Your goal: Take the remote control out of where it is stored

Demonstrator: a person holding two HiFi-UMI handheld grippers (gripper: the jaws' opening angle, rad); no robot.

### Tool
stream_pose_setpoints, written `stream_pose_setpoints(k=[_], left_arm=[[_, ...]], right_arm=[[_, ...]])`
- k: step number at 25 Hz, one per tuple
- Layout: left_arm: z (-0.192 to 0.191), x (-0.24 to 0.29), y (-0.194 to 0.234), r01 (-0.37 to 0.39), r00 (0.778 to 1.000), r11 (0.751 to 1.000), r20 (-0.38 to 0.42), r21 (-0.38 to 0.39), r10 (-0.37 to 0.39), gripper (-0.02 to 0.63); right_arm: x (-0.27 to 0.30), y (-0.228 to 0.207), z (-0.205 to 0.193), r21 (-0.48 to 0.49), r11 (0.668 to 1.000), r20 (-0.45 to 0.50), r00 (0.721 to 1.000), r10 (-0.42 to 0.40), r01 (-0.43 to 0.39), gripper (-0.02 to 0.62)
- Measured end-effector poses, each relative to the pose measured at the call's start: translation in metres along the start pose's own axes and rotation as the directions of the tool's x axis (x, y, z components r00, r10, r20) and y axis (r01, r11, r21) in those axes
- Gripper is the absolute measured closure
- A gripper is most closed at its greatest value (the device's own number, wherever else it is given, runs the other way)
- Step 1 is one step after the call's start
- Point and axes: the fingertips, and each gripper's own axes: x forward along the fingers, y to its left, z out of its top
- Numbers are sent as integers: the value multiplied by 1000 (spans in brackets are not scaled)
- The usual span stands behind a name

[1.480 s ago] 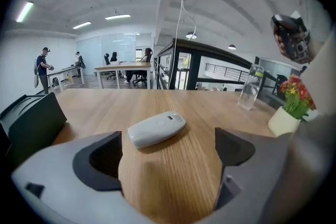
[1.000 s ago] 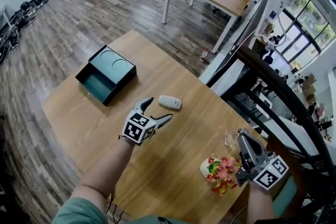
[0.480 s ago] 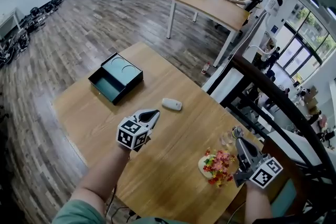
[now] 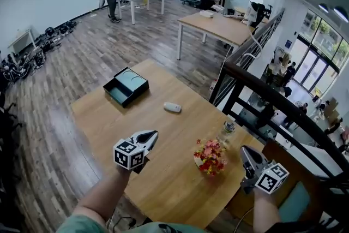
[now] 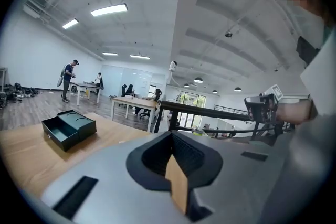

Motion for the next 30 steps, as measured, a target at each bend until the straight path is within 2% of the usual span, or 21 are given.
stream_pose_setpoints(k=[7, 14, 19, 23, 30], left_arm=[[1, -87, -126, -53, 996, 996, 64, -72, 57, 601], [11, -175, -222, -99, 984, 995, 144, -29, 103, 601], [7, -234, -264, -151, 979, 988, 144, 42, 144, 601], [16, -263, -294, -156, 973, 987, 175, 23, 150, 601], [19, -273, -325, -56, 971, 998, 232, -23, 60, 601]], right_arm=[[-88, 18, -1, -27, 997, -25, 998, 65, -66, 594], [-128, 56, 4, -58, 980, -33, 981, 189, -191, 594], [-149, 89, -5, -38, 967, -55, 967, 249, -252, 595], [-164, 111, -4, -29, 957, -62, 956, 287, -289, 595], [-204, 142, -14, -24, 950, -68, 949, 308, -310, 595]])
